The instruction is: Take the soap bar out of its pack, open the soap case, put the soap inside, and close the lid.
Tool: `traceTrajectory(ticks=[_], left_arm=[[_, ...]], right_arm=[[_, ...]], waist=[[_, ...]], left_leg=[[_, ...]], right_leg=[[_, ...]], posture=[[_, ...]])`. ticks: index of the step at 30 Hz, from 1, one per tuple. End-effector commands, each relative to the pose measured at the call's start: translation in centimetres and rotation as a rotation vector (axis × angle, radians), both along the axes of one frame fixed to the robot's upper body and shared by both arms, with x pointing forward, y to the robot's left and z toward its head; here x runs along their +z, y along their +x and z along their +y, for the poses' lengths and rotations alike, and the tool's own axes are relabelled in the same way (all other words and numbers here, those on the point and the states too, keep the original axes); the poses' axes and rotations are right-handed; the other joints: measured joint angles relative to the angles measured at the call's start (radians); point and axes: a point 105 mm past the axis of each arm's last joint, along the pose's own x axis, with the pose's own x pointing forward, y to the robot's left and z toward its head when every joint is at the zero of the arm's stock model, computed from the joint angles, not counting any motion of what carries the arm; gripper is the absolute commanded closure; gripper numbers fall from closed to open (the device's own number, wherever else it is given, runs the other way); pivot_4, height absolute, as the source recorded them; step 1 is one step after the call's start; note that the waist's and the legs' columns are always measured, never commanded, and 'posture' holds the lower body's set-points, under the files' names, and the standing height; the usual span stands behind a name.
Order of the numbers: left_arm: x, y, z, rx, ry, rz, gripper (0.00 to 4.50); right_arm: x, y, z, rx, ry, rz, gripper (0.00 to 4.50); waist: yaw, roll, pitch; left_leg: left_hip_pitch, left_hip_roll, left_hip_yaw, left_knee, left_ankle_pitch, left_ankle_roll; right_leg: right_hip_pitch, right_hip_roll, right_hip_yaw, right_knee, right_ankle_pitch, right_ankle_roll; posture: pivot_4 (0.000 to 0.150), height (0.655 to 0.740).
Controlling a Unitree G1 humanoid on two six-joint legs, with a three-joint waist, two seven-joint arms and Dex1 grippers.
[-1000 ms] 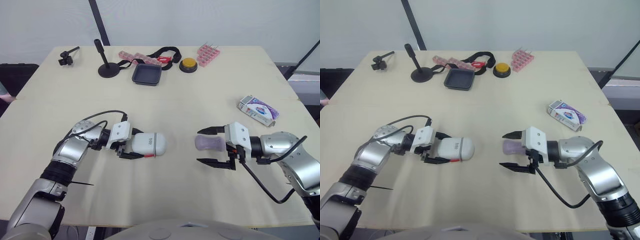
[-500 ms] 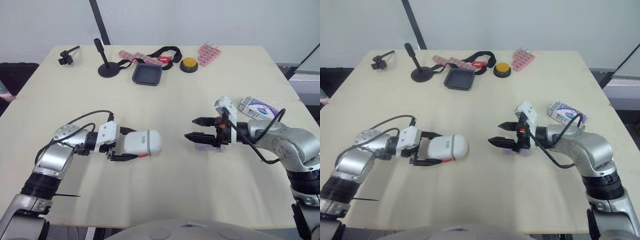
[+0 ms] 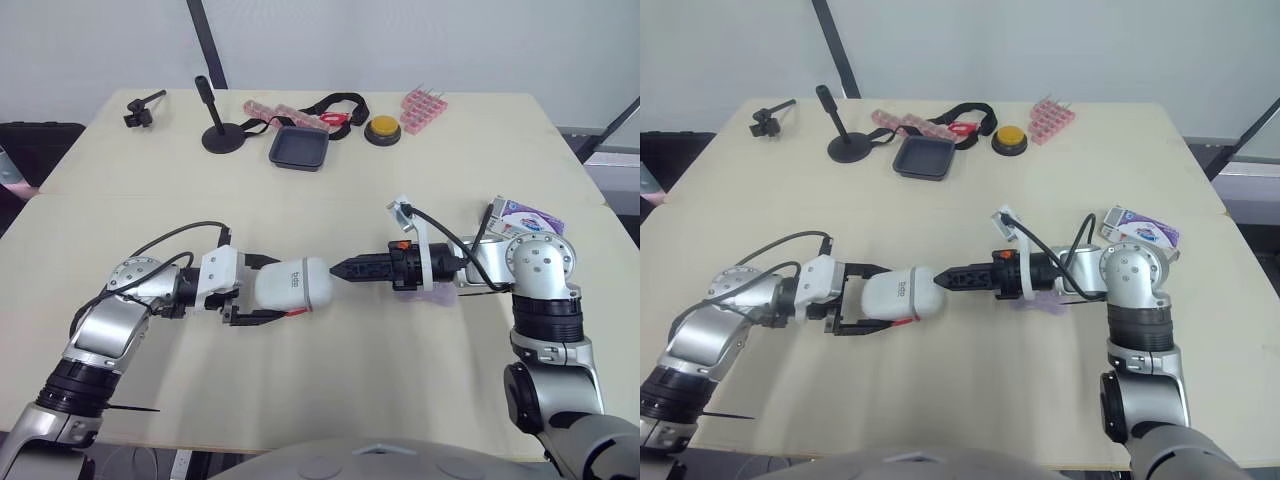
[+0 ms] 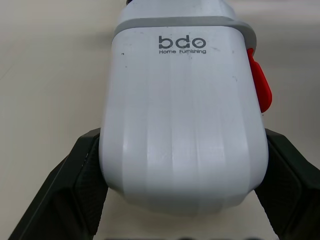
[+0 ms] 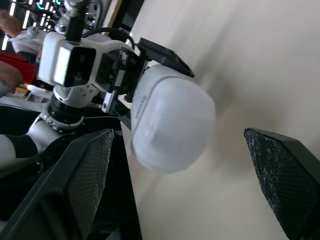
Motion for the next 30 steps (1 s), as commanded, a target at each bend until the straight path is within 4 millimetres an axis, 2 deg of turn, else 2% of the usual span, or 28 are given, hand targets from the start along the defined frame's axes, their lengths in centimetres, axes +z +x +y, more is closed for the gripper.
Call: traceTrajectory(ticks=[1,7,23,26,30], left_arm=[[0.5,-0.1,-1.0,-0.03,-0.009,-0.051,1.04],[0.7,0.0,-2.2,-0.046,-0.027,-0.072,1.04],[1.4,-0.1,-2.8,-0.047,-0.053,-0.1,1.04],[1.4,-0.1,-2.8,-0.046,-0.052,-0.101,1.04],[1.4,0.0,-2.8,-0.047,-0.05,-0.101,1.04]], right_arm=[[0.6,-0.5,0.6,0.049,0.031,0.015,0.0],[0.5,-0.8,0.8,0.083,0.064,0.086,0.0],[-0.5,-0.7,0.8,0.1,0.014,0.148,0.0],[-0.8,0.0,0.5,0.065,0.006,0.169,0.0],[-0.3,-0.1,0.7,0.075,0.019,0.153,0.0]], waist=[[0.0,0.0,0.0],[0.002,0.0,0.0],[0.002,0.0,0.0],[0.002,0.0,0.0],[0.002,0.0,0.0]], left_leg=[[0.0,0.0,0.0,0.0,0.0,0.0],[0.0,0.0,0.0,0.0,0.0,0.0],[-0.001,0.0,0.0,0.0,0.0,0.0],[-0.001,0.0,0.0,0.0,0.0,0.0],[-0.001,0.0,0.0,0.0,0.0,-0.001]], right_leg=[[0.0,0.0,0.0,0.0,0.0,0.0],[0.0,0.0,0.0,0.0,0.0,0.0],[0.0,0.0,-0.001,0.0,0.0,0.0],[0.0,0.0,-0.001,0.0,0.0,0.0],[0.0,0.0,-0.001,0.0,0.0,0.0]], posture=[[0.15,0.74],[0.15,0.74],[0.15,0.74],[0.15,0.74],[0.15,0.74]])
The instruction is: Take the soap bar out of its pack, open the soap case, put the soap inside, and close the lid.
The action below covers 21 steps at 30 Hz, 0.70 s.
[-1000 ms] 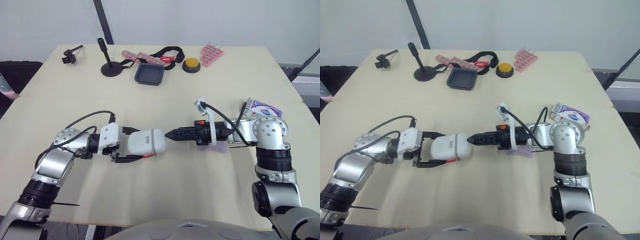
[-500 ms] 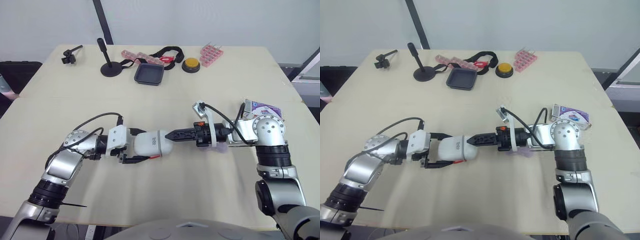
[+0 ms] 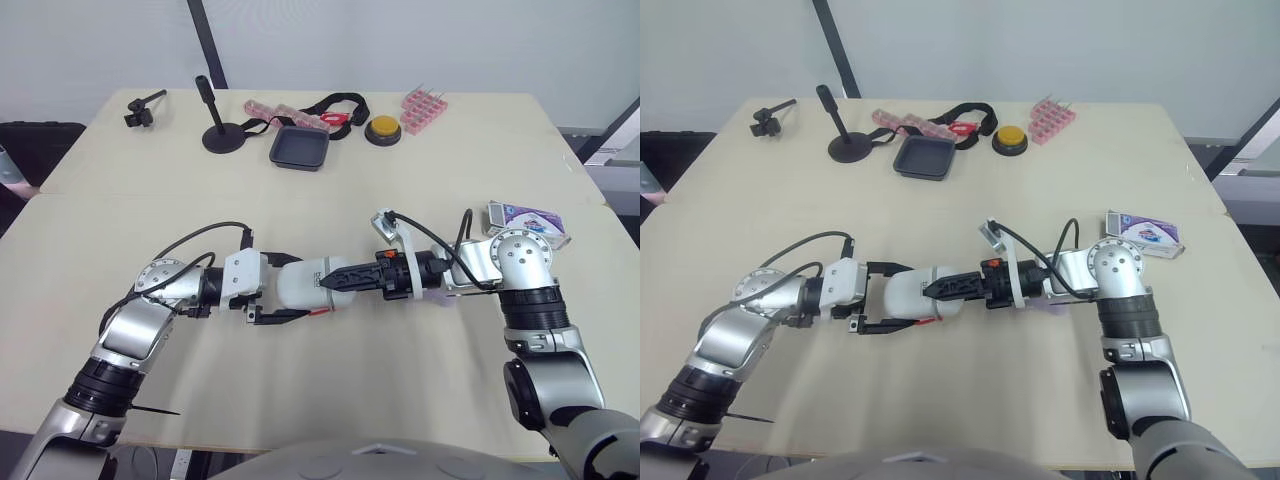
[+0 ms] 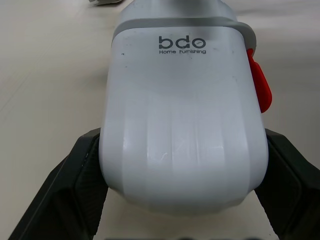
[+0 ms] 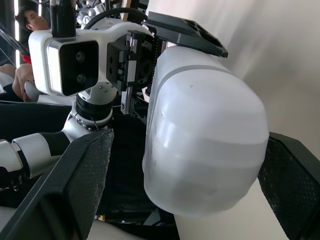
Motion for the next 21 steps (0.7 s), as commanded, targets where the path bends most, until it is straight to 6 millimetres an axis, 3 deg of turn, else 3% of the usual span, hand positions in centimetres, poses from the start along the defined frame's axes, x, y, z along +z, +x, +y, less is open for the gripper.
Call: traceTrajectory(ticks=[1,20,21], left_arm=[[1.0,0.0,0.0,-0.012,-0.013,-0.045,1.04],[0.7,0.2,0.6,0.001,0.005,-0.04,1.04],[0.6,0.2,0.5,0.0,0.004,-0.041,1.04]], right_arm=[[1.4,0.1,-0.1,0.009,0.036,-0.046,0.0],[1.1,0.3,-1.0,-0.025,0.038,-0.029,0.0],[1.1,0.3,-0.9,-0.024,0.037,-0.03,0.26]], waist=[[0.0,0.0,0.0],[0.0,0.0,0.0],[0.0,0.0,0.0]], left_leg=[[0.0,0.0,0.0,0.0,0.0,0.0],[0.0,0.0,0.0,0.0,0.0,0.0],[0.0,0.0,0.0,0.0,0.0,0.0]], right_leg=[[0.0,0.0,0.0,0.0,0.0,0.0],[0.0,0.0,0.0,0.0,0.0,0.0],[0.0,0.0,0.0,0.0,0.0,0.0]], posture=[[0.15,0.74],[0.15,0.74],[0.15,0.74]])
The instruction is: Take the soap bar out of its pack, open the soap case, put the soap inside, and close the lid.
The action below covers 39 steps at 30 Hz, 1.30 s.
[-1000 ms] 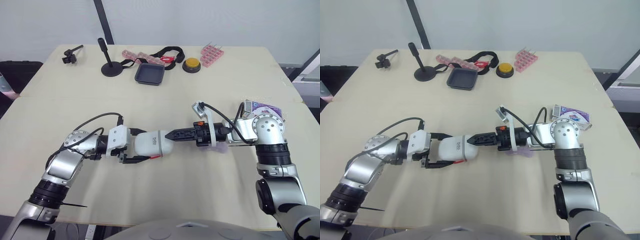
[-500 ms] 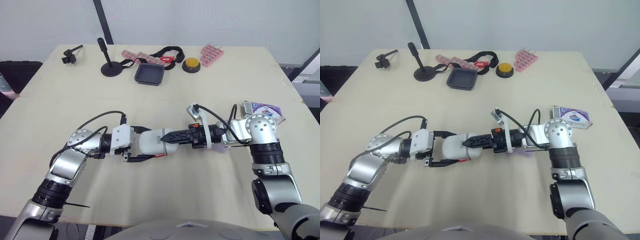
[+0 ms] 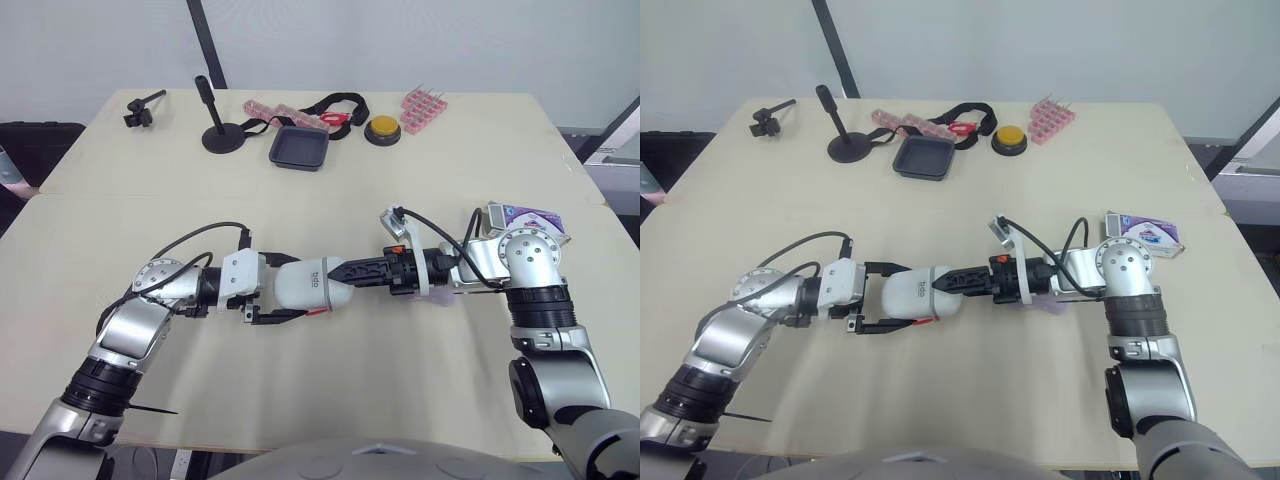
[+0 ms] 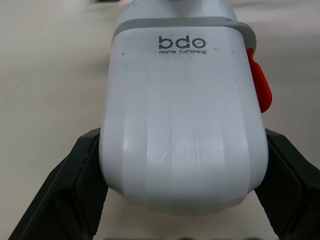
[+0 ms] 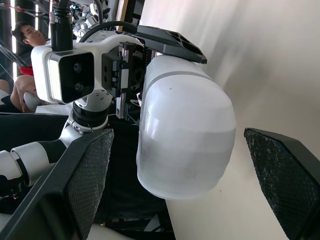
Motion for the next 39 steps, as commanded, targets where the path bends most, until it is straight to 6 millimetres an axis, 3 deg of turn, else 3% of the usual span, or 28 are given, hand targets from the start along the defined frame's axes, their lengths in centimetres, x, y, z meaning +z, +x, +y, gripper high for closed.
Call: traceTrajectory(ticks=[1,5,7,12,17,33,37,39], left_arm=[[0.8,0.2,0.1,-0.003,-0.009,-0.038,1.04],[0.9,0.3,-0.1,0.0,-0.016,-0.05,1.04],[0.9,0.4,0.0,0.001,-0.013,-0.052,1.04],[0.9,0.4,0.0,0.002,-0.009,-0.055,1.04],[0.7,0.4,0.0,-0.009,0.004,-0.067,1.04],[0.2,-0.2,1.3,0.013,0.02,-0.061,1.04],[0.2,-0.3,1.3,0.019,0.009,-0.054,1.04],[0.3,-0.3,1.3,0.028,-0.007,-0.046,1.04]], right_arm=[[1.1,-0.1,0.1,0.011,0.041,-0.031,0.58],[1.2,-0.7,0.1,0.039,0.049,-0.039,1.92],[1.0,-0.6,0.1,0.037,0.05,-0.025,2.39],[1.0,-0.5,0.1,0.039,0.06,-0.01,2.41],[0.5,-1.7,0.1,0.13,0.0,-0.006,2.41],[1.3,0.8,-2.6,-0.029,0.043,0.022,2.41],[2.2,1.0,-2.6,-0.038,0.041,-0.021,2.41],[3.0,1.4,-2.8,-0.077,-0.01,-0.125,2.41]], waist=[[0.0,0.0,0.0],[0.001,0.0,0.0],[0.001,0.0,0.0],[-0.001,0.0,0.0],[0.002,0.0,0.0],[0.001,0.0,0.0],[0.001,0.0,0.0],[0.001,0.0,0.0]], left_leg=[[0.0,0.0,0.0,0.0,0.0,0.0],[0.0,0.0,0.0,0.0,0.0,0.0],[0.0,0.0,0.0,0.0,0.0,0.0],[0.0,0.0,0.0,0.0,0.0,0.0],[0.0,0.0,0.0,0.0,0.0,0.0],[0.0,0.0,0.0,0.001,0.0,0.0],[0.0,0.0,0.0,0.001,0.0,0.0],[0.0,0.0,0.0,0.001,0.0,0.0]], right_leg=[[0.0,0.0,0.0,0.0,0.0,0.0],[0.0,0.0,0.0,0.0,0.0,0.0],[0.0,0.0,0.0,0.0,0.0,0.0],[0.0,0.0,0.0,0.0,0.0,0.0],[0.0,0.0,0.0,0.0,0.0,0.0],[0.0,0.0,0.0,0.0,0.0,0.0],[0.0,0.0,0.0,0.0,0.0,0.0],[0.0,0.0,0.0,0.0,0.0,0.0]], posture=[[0.15,0.74],[0.15,0.74],[0.15,0.74],[0.15,0.74],[0.15,0.74],[0.15,0.74],[0.15,0.74],[0.15,0.74]])
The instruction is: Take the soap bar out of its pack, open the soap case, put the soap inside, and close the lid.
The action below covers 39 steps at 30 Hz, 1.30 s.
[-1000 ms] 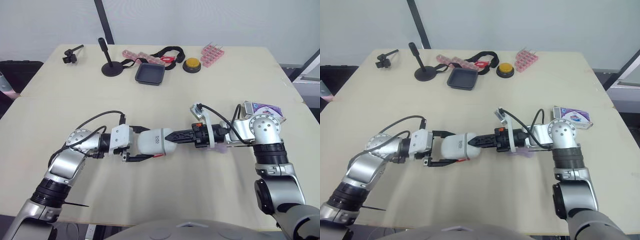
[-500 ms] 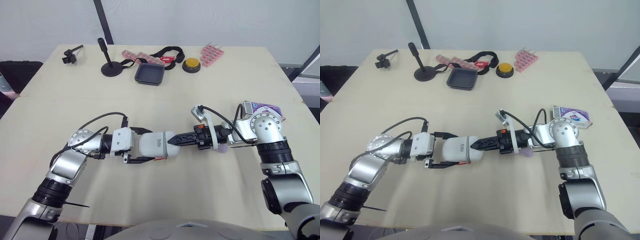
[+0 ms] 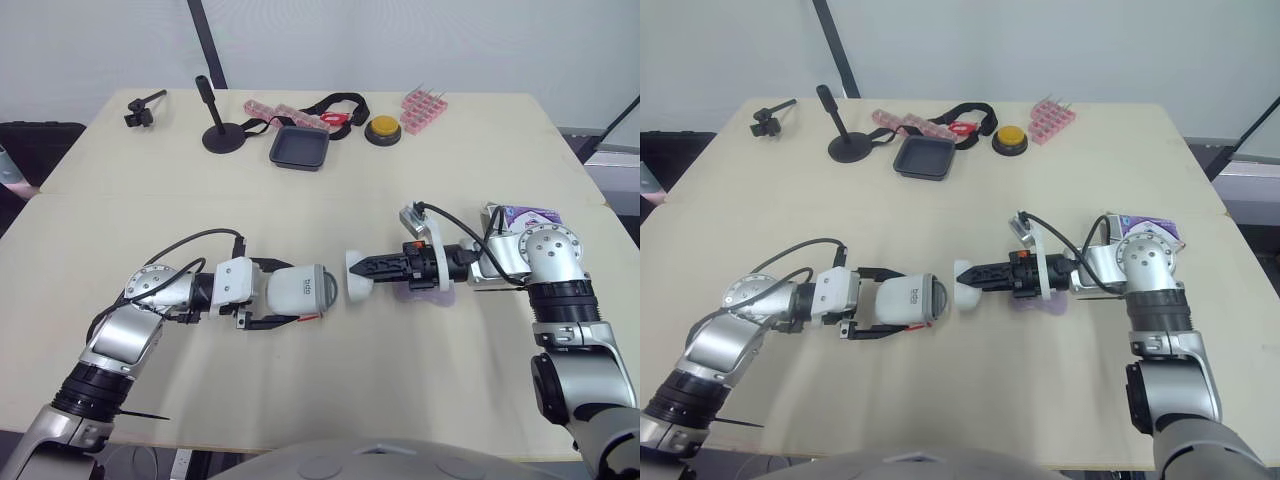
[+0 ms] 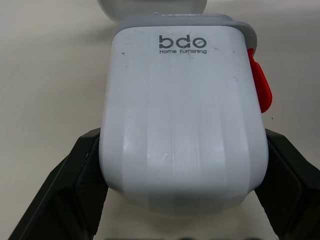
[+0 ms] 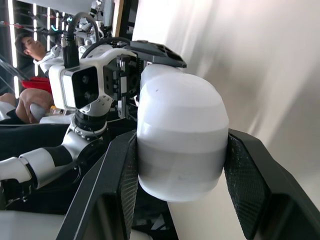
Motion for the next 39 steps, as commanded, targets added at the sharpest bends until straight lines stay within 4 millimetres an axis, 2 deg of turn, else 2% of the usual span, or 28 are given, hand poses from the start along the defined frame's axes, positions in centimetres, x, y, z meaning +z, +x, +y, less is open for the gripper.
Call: traceTrajectory(ticks=[1,4,5,8,10,12,14,16,19,24,28,31,39], left_arm=[[1.2,0.0,0.3,0.02,-0.047,-0.026,1.04],[0.8,-0.1,0.7,0.029,-0.044,-0.017,1.04],[0.5,-0.1,0.8,0.032,-0.041,-0.013,1.04],[0.2,0.0,0.7,0.036,-0.046,-0.003,1.04],[0.2,0.0,0.4,0.028,-0.054,0.003,1.04],[-0.1,-0.1,0.2,0.013,-0.053,0.011,1.04],[-0.4,-0.2,0.0,0.005,-0.05,0.015,1.04],[-0.5,-0.2,-0.1,-0.003,-0.051,0.018,1.04],[-0.5,-0.1,-0.5,-0.012,-0.058,0.018,1.04],[-0.8,0.0,-0.6,-0.025,-0.052,0.02,1.04],[-0.9,-0.1,-0.5,-0.027,-0.049,0.02,1.04],[-0.8,-0.2,-0.3,-0.028,-0.047,0.018,1.04],[-0.7,-0.5,-0.5,-0.026,-0.045,0.011,1.04]], right_arm=[[2.7,0.9,-0.6,-0.061,-0.044,-0.177,2.41],[2.7,2.8,-1.6,-0.205,-0.121,-0.185,2.41],[3.7,3.0,-1.7,-0.24,-0.095,-0.199,2.41],[6.6,2.1,-1.9,-0.272,-0.069,-0.272,2.41],[6.8,1.7,-2.6,-0.287,-0.139,-0.316,2.41],[5.9,2.1,-4.3,-0.36,-0.262,-0.317,2.41],[5.3,3.2,-6.8,-0.481,-0.397,-0.3,2.41],[5.1,3.5,-8.9,-0.524,-0.495,-0.286,2.41],[4.8,2.4,-10.8,-0.476,-0.612,-0.288,2.41],[3.4,1.1,-14.3,-0.443,-0.783,-0.178,2.41],[3.0,0.3,-16.1,-0.424,-0.864,-0.098,2.41],[1.9,0.0,-17.5,-0.442,-0.94,-0.029,2.41],[-1.1,0.7,-18.9,-0.491,-1.007,0.085,2.41]], waist=[[0.001,0.0,0.0],[0.002,0.0,0.0],[0.002,0.0,0.0],[0.007,0.001,0.001],[0.009,0.002,0.001],[0.008,0.001,0.001],[0.009,0.001,0.0],[0.011,0.0,0.001],[0.011,0.0,0.001],[0.008,0.0,0.001],[0.006,0.0,0.001],[0.008,0.0,0.001],[0.005,0.0,0.001]], left_leg=[[0.0,0.0,0.0,0.0,0.0,0.0],[0.0,0.0,0.0,0.0,0.0,0.0],[0.0,0.0,0.0,0.0,0.0,0.0],[0.0,0.0,0.0,0.0,0.0,0.0],[0.0,0.0,0.0,-0.001,0.0,0.0],[0.0,0.0,0.0,-0.001,0.0,0.0],[0.0,0.0,0.0,-0.001,0.0,-0.001],[0.0,-0.001,0.0,0.0,-0.001,-0.001],[-0.001,-0.001,0.0,0.0,-0.003,-0.005],[-0.001,0.0,0.0,0.001,-0.003,-0.005],[-0.001,0.0,0.0,0.002,-0.003,-0.005],[-0.001,0.0,0.0,0.002,-0.002,-0.004],[-0.002,0.0,0.0,0.003,-0.002,-0.003]], right_leg=[[0.0,0.0,0.0,0.0,0.0,0.0],[0.0,0.0,0.0,0.0,0.0,0.0],[0.0,0.0,0.0,0.0,0.0,0.0],[0.0,0.0,0.0,0.0,0.0,0.0],[0.0,0.0,0.0,-0.001,0.0,0.0],[0.0,0.001,0.0,-0.001,0.0,0.001],[0.001,0.001,0.0,-0.001,0.0,0.001],[0.001,0.0,0.001,-0.001,0.0,0.001],[0.001,0.0,0.001,-0.002,0.0,0.002],[0.001,0.001,0.001,-0.002,0.0,0.002],[0.002,0.001,0.001,-0.002,0.0,0.002],[0.002,0.001,0.001,-0.002,0.0,0.002],[0.002,0.001,0.001,-0.002,0.0,0.002]], posture=[[0.15,0.74],[0.15,0.74],[0.15,0.74],[0.15,0.74],[0.15,0.74],[0.15,0.74],[0.15,0.74],[0.15,0.74],[0.15,0.74],[0.15,0.74],[0.15,0.74],[0.15,0.74],[0.15,0.74]])
